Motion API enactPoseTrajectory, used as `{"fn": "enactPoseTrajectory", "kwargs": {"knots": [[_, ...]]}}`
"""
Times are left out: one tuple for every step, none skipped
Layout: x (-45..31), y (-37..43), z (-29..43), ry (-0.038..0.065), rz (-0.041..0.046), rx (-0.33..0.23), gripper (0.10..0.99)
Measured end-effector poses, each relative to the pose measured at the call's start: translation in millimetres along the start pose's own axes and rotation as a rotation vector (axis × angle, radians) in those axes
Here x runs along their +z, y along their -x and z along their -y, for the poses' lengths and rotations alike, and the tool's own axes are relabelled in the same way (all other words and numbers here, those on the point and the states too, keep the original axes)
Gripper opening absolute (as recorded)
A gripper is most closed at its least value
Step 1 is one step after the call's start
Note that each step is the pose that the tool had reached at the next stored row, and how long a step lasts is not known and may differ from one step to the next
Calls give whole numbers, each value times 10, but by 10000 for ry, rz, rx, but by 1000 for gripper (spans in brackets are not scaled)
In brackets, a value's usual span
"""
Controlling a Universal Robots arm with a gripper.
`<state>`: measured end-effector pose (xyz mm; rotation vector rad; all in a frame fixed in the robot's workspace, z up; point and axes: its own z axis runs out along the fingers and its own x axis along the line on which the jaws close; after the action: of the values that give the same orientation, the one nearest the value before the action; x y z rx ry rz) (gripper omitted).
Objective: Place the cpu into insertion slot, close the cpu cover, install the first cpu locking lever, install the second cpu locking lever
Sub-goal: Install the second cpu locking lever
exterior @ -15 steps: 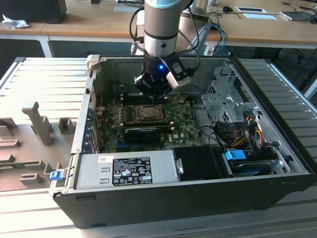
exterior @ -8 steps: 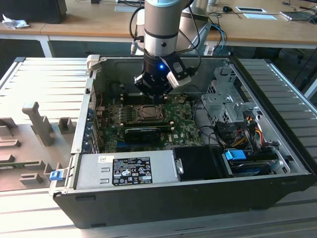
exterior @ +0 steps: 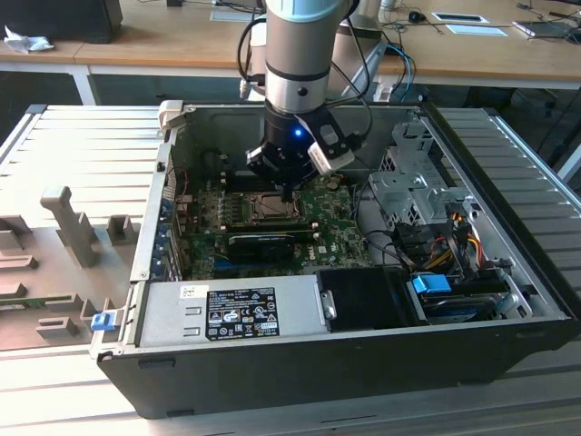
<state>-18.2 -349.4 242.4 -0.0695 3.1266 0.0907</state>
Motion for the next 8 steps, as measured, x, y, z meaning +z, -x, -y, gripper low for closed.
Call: {"fn": "enactPoseTrajectory", "kwargs": {"knots": [[0, 0, 8, 12, -1, 0, 106], [-1, -1, 18, 52, 0, 0, 106], [-2, -1, 34, 118, 1, 2, 106], [-3, -2, 50, 154, 1, 2, 106], [-3, -3, 59, 169, -11, 3, 106], [-5, -4, 99, 214, -46, 5, 106], [-4, -8, 159, 240, -45, 7, 106], [-4, -11, 195, 242, -46, 6, 106]]}}
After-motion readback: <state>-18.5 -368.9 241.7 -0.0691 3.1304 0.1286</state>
